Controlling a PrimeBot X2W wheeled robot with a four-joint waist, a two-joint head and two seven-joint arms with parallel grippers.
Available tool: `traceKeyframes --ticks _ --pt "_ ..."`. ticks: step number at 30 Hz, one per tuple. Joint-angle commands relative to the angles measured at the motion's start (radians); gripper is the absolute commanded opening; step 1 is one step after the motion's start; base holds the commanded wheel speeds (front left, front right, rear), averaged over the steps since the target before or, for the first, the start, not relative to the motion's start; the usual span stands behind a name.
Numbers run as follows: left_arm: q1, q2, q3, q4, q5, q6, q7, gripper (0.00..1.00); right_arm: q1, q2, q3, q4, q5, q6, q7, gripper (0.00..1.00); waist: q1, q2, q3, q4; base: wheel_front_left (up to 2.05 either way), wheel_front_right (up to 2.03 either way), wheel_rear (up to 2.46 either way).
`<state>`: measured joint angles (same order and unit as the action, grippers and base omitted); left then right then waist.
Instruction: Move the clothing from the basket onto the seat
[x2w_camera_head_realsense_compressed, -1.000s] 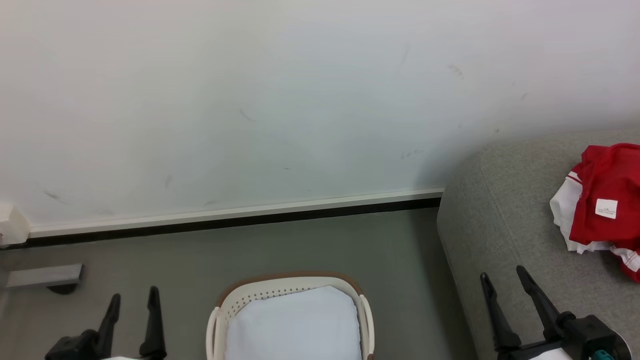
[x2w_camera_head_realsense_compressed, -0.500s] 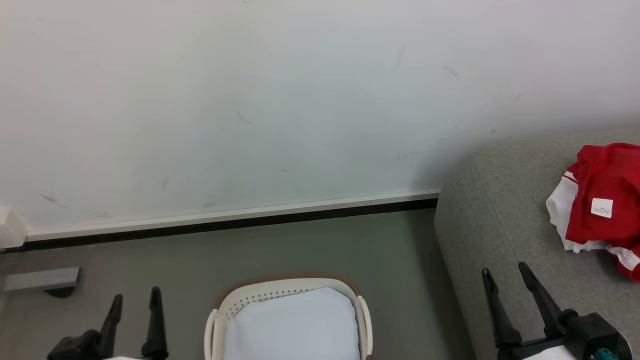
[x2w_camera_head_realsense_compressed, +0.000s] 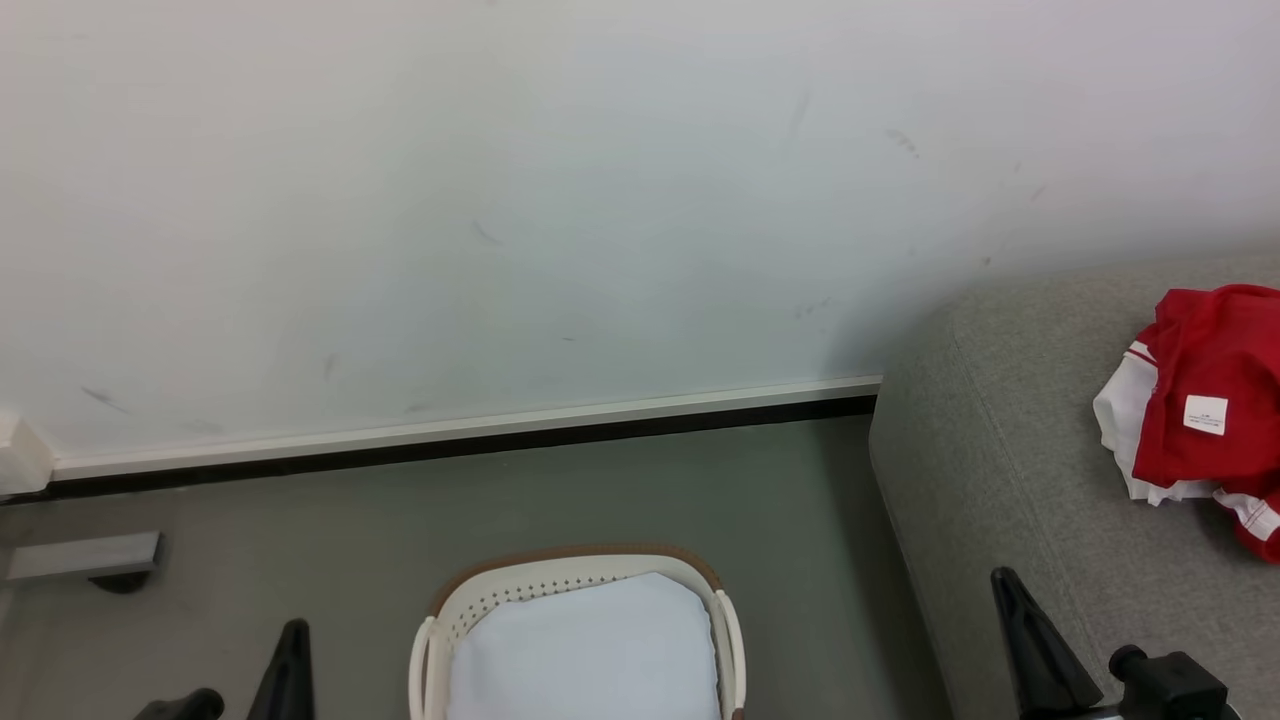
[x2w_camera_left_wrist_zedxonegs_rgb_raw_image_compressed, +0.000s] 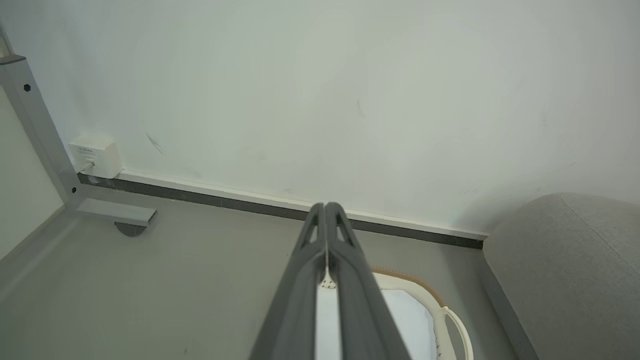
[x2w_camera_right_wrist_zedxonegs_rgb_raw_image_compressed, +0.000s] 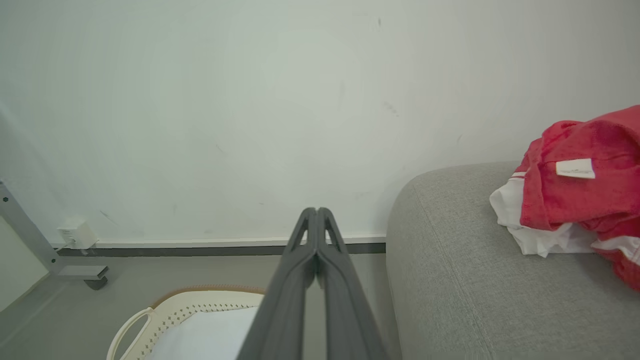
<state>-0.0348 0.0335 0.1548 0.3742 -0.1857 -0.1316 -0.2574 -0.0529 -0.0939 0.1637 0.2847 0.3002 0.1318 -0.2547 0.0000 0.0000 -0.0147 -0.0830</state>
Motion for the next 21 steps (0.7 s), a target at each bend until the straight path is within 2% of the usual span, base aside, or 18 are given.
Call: traceKeyframes --ticks 1,21 --pt "-0.020 0.006 0.009 -0.009 -0.036 0.000 0.015 0.00 -0.012 -0.001 -0.007 -0.016 0.037 0.000 0.006 0.00 0.0000 0.0000 0.000 0.001 0.00 0.00 0.00" --pt "-0.031 0.010 -0.010 -0.049 -0.400 0.000 0.102 0.00 -0.026 0.001 -0.067 -0.024 0.378 0.000 0.092 0.00 0.0000 0.0000 0.003 0.014 0.00 0.00 0.00"
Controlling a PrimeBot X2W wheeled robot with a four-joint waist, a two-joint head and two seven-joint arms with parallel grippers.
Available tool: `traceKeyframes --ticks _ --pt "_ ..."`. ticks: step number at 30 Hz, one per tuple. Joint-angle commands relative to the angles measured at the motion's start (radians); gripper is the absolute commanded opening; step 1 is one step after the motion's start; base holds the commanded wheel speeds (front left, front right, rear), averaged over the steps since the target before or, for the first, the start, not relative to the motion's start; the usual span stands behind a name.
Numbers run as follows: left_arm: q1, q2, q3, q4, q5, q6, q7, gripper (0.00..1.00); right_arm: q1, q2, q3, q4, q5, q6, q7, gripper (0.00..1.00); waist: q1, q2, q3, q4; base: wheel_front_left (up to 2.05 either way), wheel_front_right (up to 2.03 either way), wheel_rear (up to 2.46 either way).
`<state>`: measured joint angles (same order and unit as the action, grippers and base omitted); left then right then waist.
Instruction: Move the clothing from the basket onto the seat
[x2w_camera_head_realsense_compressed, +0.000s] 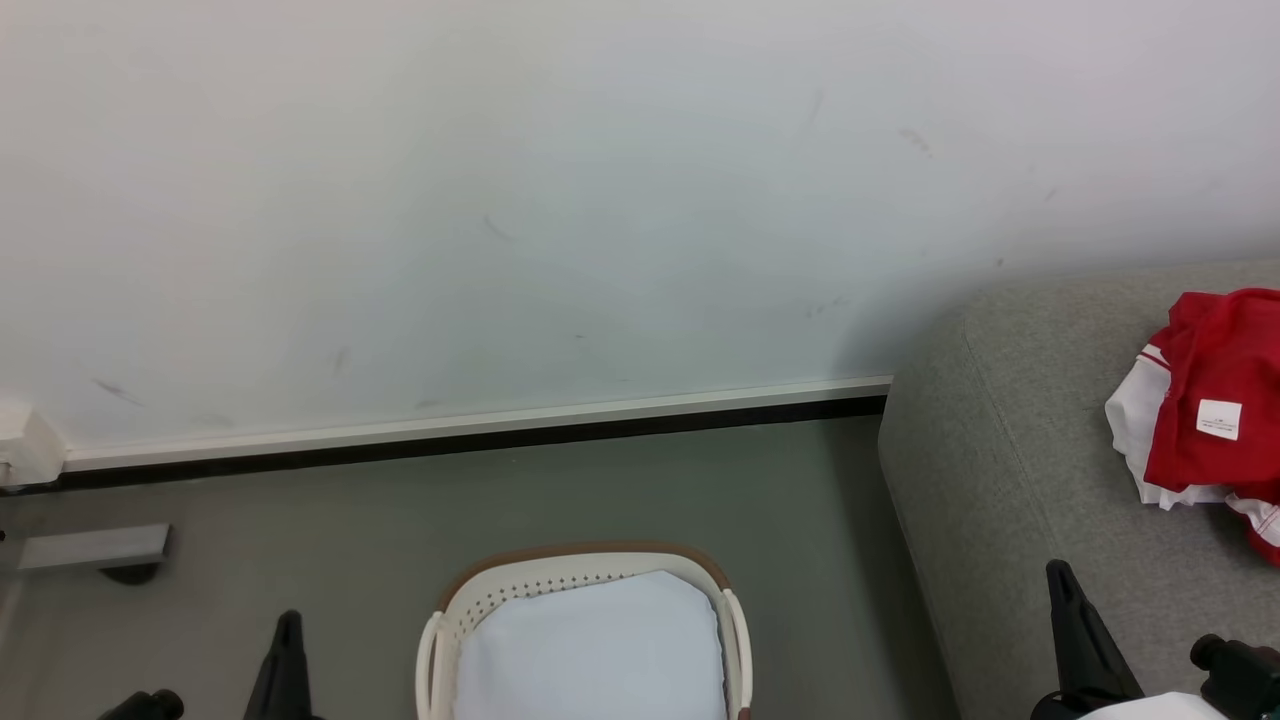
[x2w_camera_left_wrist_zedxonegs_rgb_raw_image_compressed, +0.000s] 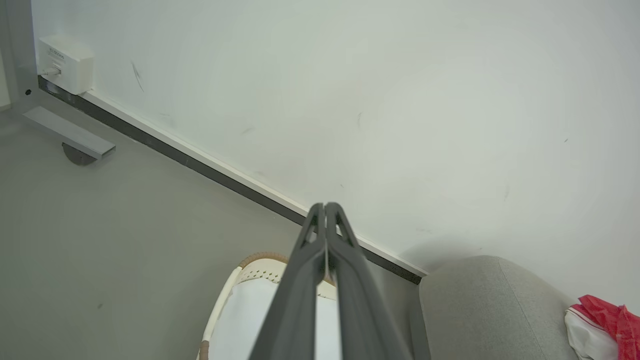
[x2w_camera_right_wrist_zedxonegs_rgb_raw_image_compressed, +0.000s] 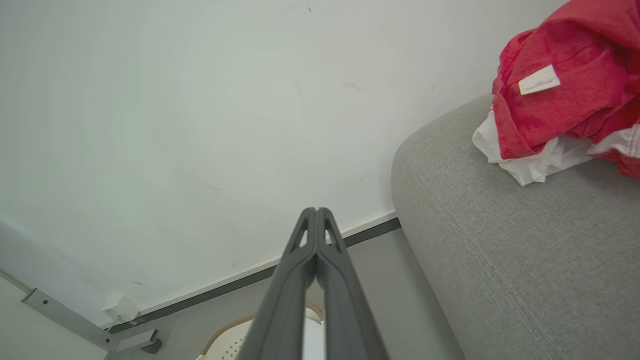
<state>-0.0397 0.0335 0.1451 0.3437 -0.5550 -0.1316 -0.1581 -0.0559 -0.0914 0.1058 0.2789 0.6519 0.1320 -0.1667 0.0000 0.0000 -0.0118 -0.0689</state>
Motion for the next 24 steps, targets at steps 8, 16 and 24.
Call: traceKeyframes --ticks 8,16,24 --pt "-0.032 0.011 -0.005 -0.029 -0.153 0.000 0.035 0.00 -0.027 0.001 -0.031 -0.021 0.140 -0.001 0.034 0.00 0.0000 0.0000 0.001 0.006 0.00 0.00 0.00" --pt "-0.037 0.013 -0.008 -0.038 -0.265 0.001 0.064 0.00 -0.032 0.004 -0.051 -0.023 0.244 -0.001 0.062 0.00 0.0000 0.0000 0.002 0.011 0.00 0.00 0.00" --pt "-0.042 0.014 -0.010 -0.047 -0.366 0.001 0.091 0.00 -0.036 0.006 -0.070 -0.025 0.339 -0.001 0.087 0.00 0.0000 0.0000 0.004 0.016 0.00 0.00 0.00"
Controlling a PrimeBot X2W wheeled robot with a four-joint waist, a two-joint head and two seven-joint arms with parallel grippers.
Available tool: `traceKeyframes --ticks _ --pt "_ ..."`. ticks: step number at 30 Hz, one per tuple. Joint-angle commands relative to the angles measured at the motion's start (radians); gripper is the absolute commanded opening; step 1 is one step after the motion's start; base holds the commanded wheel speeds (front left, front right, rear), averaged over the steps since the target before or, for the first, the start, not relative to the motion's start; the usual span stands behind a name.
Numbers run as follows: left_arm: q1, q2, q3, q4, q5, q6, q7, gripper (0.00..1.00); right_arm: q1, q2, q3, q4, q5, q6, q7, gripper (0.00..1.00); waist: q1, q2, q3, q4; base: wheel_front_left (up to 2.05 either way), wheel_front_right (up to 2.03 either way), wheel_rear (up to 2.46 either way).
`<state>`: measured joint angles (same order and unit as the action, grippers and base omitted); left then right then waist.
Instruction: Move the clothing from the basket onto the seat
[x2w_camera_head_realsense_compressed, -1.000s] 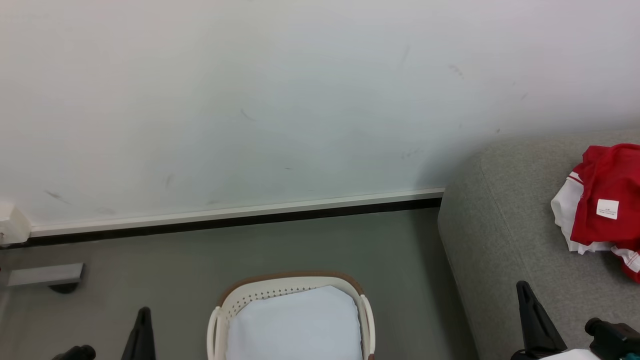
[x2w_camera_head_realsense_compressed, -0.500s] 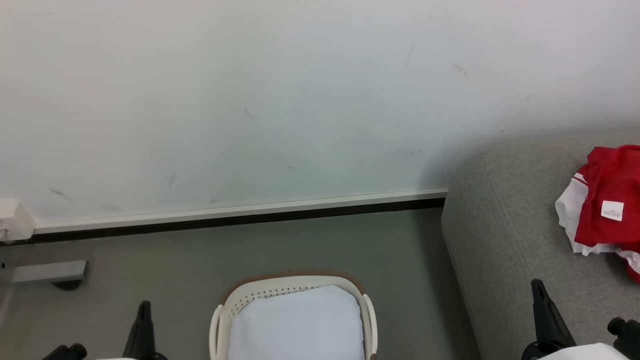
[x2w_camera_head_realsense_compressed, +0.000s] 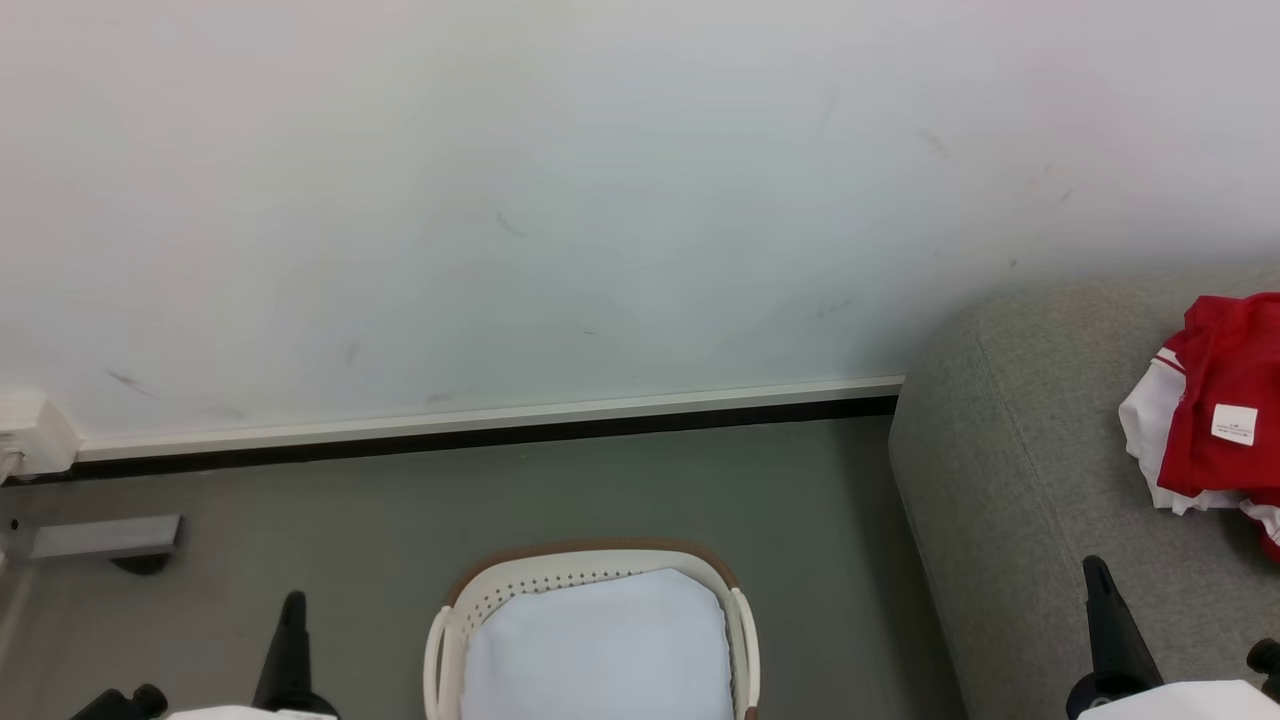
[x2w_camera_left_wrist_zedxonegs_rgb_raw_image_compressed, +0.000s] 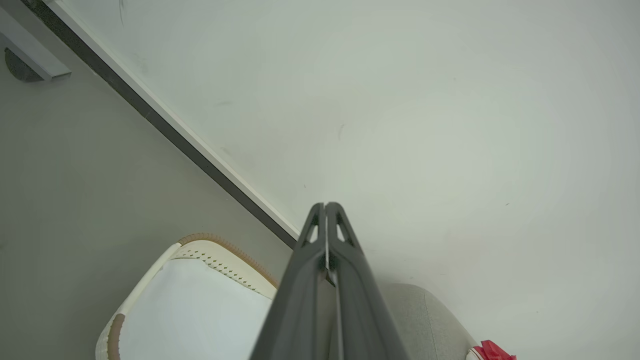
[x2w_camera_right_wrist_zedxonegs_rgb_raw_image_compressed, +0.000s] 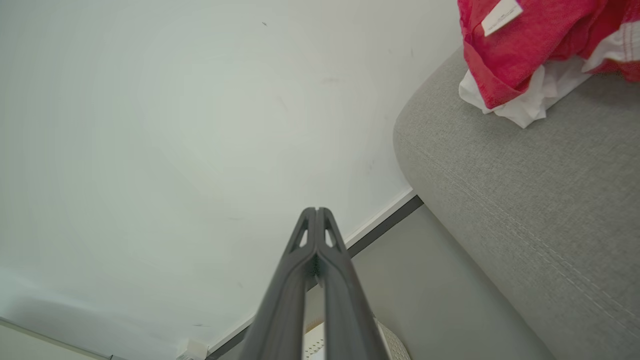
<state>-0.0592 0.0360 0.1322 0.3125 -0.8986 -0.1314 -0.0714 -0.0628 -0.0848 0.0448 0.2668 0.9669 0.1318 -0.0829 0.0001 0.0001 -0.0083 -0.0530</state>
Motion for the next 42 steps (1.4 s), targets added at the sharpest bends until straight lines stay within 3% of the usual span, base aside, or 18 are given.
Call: traceKeyframes --ticks 1,42 --pt "-0.024 0.012 0.002 -0.016 -0.036 0.000 0.008 0.00 -0.030 0.000 -0.012 -0.013 0.035 -0.001 0.007 0.00 0.0000 -0.0001 0.000 0.001 0.00 0.00 0.00" --pt "-0.043 0.015 -0.010 -0.049 -0.442 0.001 0.117 0.00 -0.043 0.013 -0.093 -0.022 0.409 -0.001 0.115 0.00 0.0000 -0.0001 0.006 0.028 0.00 0.00 0.00"
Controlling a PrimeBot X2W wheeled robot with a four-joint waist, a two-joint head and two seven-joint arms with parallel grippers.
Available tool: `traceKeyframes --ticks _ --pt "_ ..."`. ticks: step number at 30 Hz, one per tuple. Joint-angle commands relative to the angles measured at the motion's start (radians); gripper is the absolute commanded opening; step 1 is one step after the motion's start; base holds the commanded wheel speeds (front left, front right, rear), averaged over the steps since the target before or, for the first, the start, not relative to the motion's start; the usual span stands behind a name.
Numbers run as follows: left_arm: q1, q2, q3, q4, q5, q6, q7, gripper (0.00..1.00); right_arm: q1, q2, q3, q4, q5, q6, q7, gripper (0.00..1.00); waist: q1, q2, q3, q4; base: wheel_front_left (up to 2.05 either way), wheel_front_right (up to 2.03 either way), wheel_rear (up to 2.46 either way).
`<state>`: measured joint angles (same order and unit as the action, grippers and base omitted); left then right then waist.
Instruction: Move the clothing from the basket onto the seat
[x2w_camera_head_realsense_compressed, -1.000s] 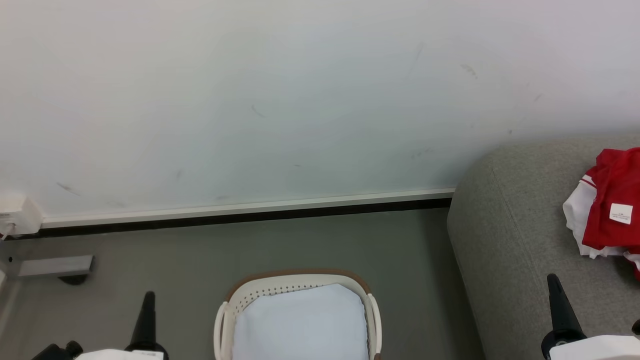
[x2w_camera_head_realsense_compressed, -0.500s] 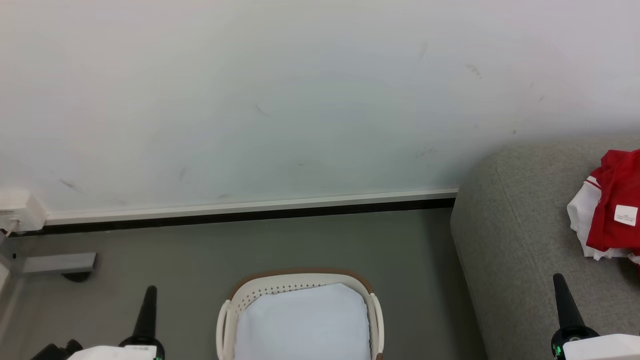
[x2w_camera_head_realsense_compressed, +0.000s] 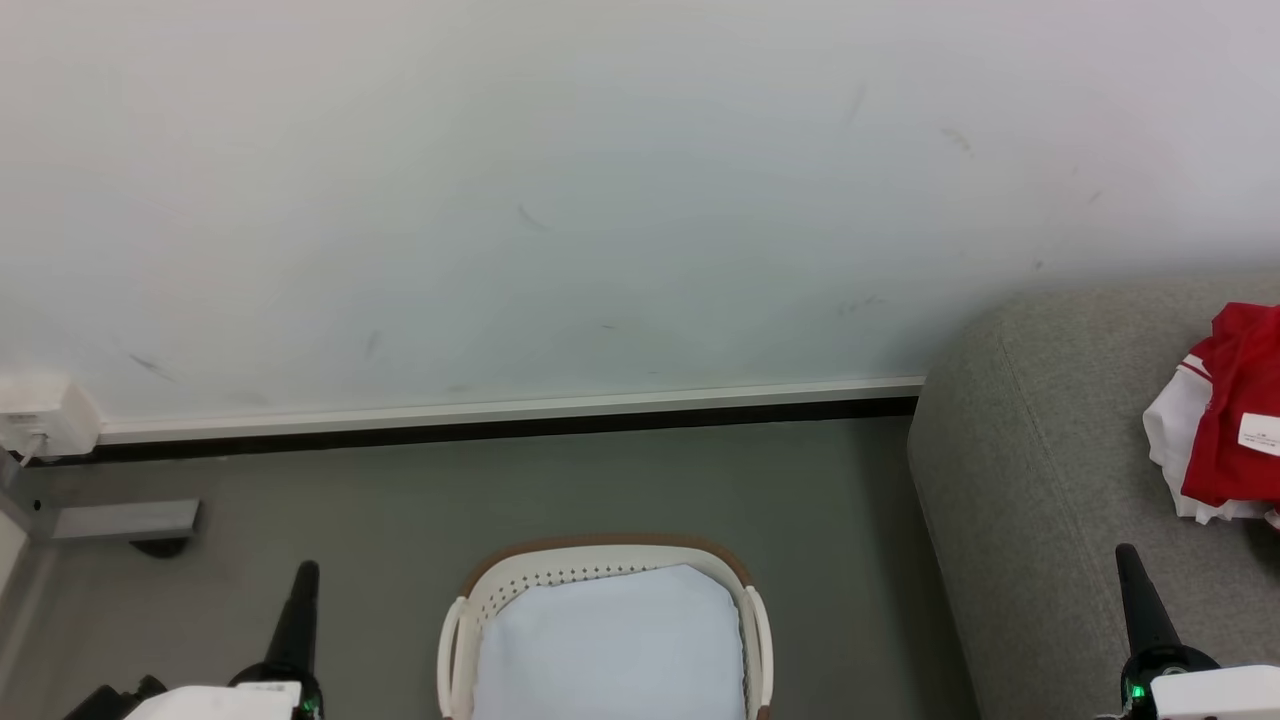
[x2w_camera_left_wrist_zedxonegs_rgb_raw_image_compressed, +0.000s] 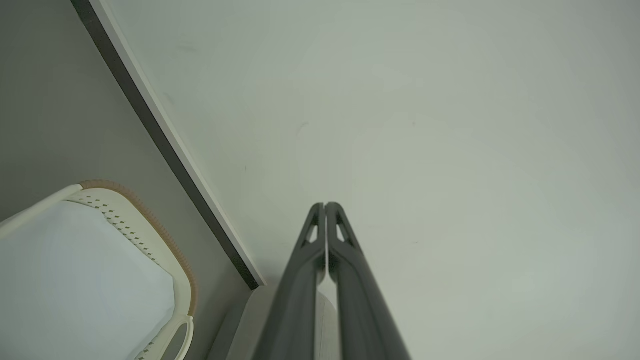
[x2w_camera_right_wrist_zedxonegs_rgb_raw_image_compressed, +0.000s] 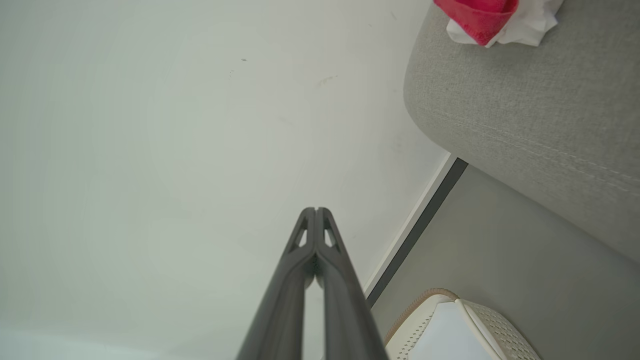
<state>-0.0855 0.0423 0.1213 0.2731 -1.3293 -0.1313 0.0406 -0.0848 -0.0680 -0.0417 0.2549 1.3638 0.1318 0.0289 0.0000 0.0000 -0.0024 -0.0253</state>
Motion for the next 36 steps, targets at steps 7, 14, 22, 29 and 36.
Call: traceKeyframes --ticks 7,14,22,29,36 --pt "-0.018 0.010 0.000 -0.014 -0.068 0.001 0.020 0.00 -0.022 -0.001 -0.019 -0.011 0.066 -0.002 0.019 0.00 0.0000 0.0000 0.001 0.005 0.00 0.00 0.00" --pt "-0.021 0.010 -0.002 -0.017 -0.125 0.001 0.035 0.00 -0.022 0.002 -0.029 -0.012 0.117 -0.002 0.033 0.00 0.0000 0.0000 0.002 0.009 0.00 0.00 0.00" --pt "-0.024 0.011 -0.004 -0.022 -0.186 0.001 0.049 0.00 -0.022 0.004 -0.043 -0.012 0.170 -0.002 0.051 0.00 0.0000 0.0000 0.003 0.015 0.00 0.00 0.00" --pt "-0.026 0.011 -0.005 -0.025 -0.236 0.001 0.064 0.00 -0.025 0.007 -0.053 -0.013 0.212 -0.002 0.064 0.00 0.0000 0.0000 0.004 0.019 0.00 0.00 0.00" --pt "-0.028 0.012 -0.007 -0.029 -0.280 0.001 0.076 0.00 -0.027 0.009 -0.062 -0.014 0.255 -0.002 0.077 0.00 0.0000 0.0000 0.005 0.024 0.00 0.00 0.00"
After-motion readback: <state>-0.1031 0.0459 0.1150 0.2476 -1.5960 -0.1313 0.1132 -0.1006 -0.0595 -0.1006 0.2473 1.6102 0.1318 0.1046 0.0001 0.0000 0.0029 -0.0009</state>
